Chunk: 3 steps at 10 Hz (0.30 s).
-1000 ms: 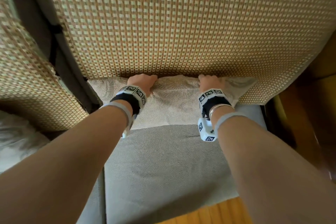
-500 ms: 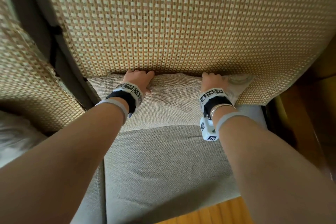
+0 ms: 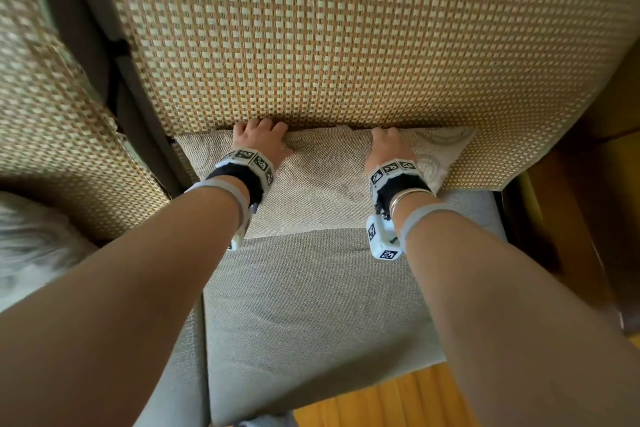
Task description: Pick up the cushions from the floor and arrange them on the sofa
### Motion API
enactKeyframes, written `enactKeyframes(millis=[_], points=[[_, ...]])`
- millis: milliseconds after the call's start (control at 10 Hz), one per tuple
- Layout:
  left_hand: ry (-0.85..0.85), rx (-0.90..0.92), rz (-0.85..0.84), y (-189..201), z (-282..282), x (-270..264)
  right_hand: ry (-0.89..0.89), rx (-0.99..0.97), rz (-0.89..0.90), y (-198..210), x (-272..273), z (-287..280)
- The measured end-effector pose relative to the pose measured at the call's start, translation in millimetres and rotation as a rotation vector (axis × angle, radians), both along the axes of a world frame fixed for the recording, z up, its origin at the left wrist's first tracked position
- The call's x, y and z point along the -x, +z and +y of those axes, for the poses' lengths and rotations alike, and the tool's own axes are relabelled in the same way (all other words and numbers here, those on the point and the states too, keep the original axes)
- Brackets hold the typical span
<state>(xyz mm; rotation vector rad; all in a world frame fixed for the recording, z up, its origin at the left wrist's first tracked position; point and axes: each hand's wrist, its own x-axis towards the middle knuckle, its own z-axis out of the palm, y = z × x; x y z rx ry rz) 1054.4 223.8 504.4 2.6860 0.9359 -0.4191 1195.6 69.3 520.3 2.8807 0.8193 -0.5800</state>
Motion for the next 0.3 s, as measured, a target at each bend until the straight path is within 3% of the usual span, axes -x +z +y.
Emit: enactKeyframes(millis=[200,300], points=[[-0.019,0.01,-0.129,24,-9,21,0.009,0.035,-0.001,24,20,-5],[-0.034,0.065,-0.095,35,-11,31,0.026,0.073,0.002,33,33,-4]])
